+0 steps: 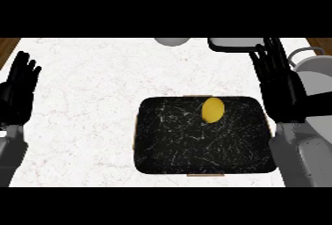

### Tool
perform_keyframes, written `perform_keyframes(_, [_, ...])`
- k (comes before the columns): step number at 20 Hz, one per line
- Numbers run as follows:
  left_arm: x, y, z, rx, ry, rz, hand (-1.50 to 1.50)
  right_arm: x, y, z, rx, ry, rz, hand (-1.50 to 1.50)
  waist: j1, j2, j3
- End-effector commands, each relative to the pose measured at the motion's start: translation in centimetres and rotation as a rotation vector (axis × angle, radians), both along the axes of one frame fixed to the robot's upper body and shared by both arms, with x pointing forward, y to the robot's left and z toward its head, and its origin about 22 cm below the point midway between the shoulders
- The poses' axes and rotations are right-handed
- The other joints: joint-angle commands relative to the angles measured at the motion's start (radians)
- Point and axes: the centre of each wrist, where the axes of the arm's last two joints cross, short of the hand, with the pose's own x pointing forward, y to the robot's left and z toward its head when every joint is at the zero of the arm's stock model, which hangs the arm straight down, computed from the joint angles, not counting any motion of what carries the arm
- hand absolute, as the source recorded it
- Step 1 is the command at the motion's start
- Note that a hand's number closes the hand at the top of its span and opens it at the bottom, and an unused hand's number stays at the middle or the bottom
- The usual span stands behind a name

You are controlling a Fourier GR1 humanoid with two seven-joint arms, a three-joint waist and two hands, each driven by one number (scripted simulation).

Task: Pick the lemon from the tray and place it in the pot

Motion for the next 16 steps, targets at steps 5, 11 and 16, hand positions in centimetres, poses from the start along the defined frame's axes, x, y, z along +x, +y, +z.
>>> perform_keyframes(5, [-1.8, -2.6, -3.0, -0.011, 0.014, -0.034, 0.0, -2.9, -5.6, 3.8, -0.526, -0.462, -0.499, 1.5, -0.066, -0.06, -0.016])
perform_keyframes(11, [-3.6, -4.4, -5.7, -0.048, 0.04, -0.035, 0.0, -6.5, -10.3, -3.1, -0.709, -0.253, -1.038, -1.5, -0.108, -0.041, -0.015])
perform_keyframes(16, [-4.8, -7.4, -6.5, -0.064, 0.005, -0.103, 0.0, -9.9, -3.9, -5.5, -0.762, -0.439, -1.102, -1.5, -0.038, -0.034, -0.011])
